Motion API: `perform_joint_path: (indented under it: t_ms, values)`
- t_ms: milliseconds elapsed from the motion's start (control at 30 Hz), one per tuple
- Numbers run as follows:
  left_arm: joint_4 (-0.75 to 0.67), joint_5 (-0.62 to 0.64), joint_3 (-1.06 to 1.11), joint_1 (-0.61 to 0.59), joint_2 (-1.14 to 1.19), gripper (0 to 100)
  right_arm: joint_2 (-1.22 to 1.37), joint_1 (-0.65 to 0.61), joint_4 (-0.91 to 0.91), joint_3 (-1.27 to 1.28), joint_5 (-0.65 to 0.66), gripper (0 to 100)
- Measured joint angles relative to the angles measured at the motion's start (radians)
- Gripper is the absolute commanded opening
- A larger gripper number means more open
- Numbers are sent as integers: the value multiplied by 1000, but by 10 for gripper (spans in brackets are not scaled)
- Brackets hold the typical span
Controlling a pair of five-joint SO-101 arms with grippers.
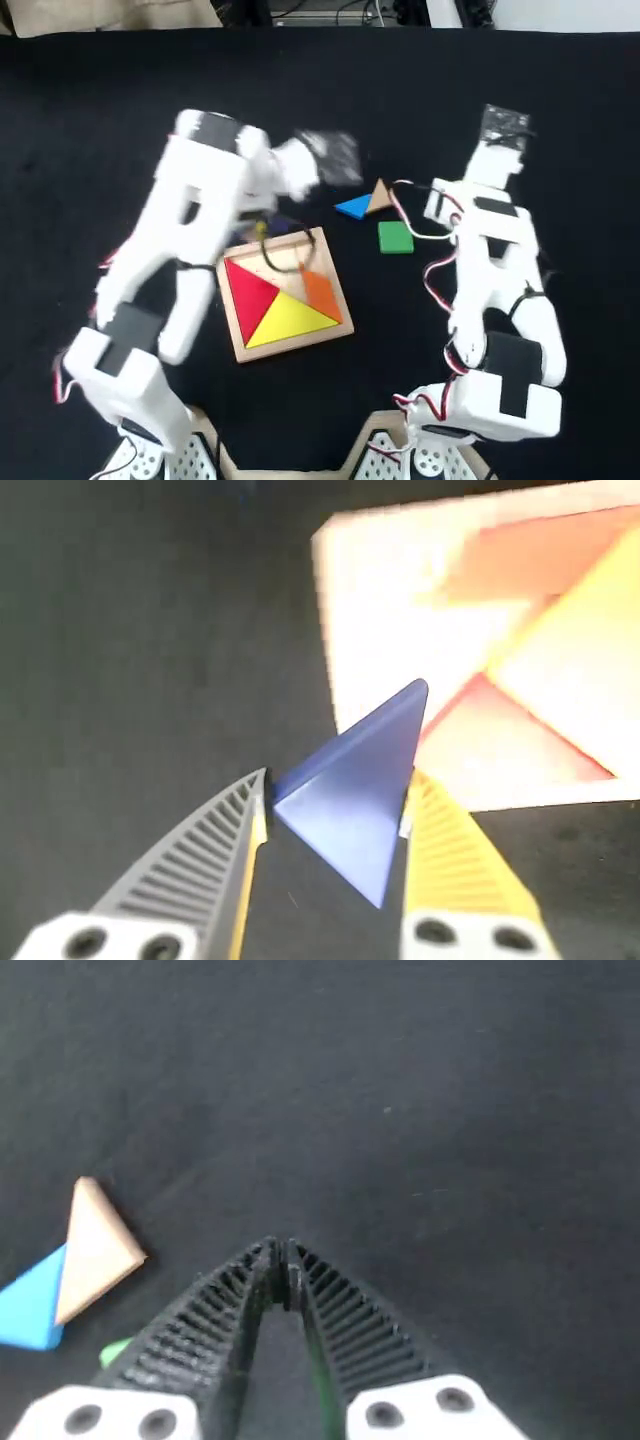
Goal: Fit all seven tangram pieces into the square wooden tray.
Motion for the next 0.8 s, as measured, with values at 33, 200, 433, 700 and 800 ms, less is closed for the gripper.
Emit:
perform_joint_path:
  t_ms: [33,200,433,700,800]
  values:
    - [0,-37,0,40,0,48,0,5,0,0,-3,15]
    - [-77,-137,0,153,89,48,0,5,-5,0,-8,15]
    - [-89,-201,-74,160,256,48,0,5,-15,0,-8,15]
    - [-9,-224,-261,161,434,48,0,14,-15,0,-8,15]
    - [40,-224,-307,184,482,48,0,18,-15,0,-8,15]
